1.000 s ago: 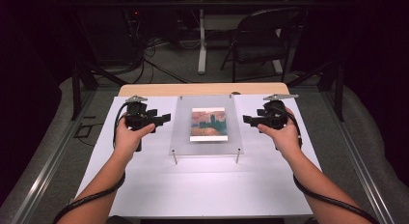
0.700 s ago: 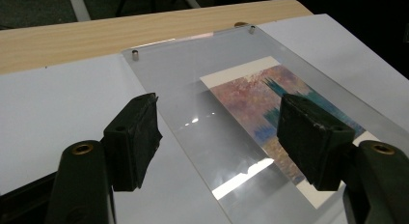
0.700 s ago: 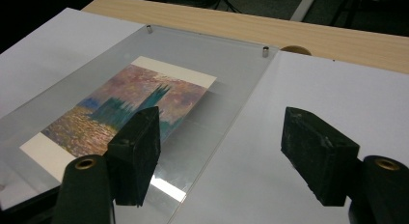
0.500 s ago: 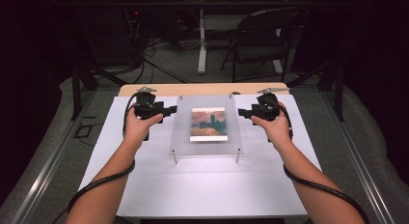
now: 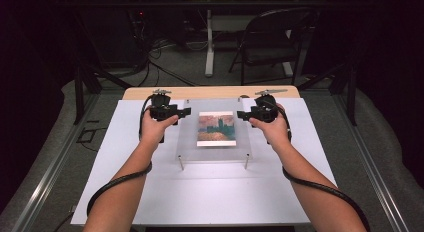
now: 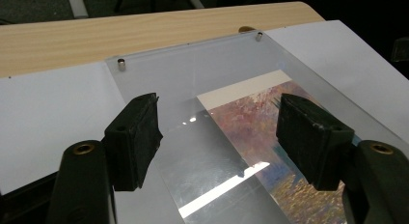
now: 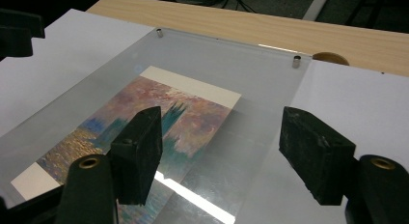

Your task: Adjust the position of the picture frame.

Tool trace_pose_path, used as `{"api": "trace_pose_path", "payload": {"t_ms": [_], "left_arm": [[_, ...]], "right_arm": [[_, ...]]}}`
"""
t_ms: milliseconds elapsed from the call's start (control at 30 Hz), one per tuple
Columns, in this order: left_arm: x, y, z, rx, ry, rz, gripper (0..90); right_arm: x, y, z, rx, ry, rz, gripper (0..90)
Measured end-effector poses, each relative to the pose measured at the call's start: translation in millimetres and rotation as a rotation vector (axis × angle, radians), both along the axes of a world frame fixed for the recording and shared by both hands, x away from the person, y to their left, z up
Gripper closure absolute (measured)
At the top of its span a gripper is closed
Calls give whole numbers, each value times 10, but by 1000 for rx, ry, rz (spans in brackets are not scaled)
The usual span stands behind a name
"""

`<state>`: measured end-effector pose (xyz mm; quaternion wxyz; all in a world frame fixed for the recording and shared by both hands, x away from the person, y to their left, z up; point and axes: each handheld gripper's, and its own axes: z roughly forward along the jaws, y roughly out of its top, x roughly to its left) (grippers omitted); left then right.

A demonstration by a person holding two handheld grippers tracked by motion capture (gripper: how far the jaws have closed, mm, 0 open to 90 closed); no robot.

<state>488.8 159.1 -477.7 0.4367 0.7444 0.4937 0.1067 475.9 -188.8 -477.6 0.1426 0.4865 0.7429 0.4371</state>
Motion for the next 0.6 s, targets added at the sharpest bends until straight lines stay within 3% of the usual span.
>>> {"api": "trace_pose_path", "payload": {"t_ms": [600], "left_arm": [[41,22,-336,3,56,45,317]], "right_arm": [[78,4,-336,0,57,-47,323]]}}
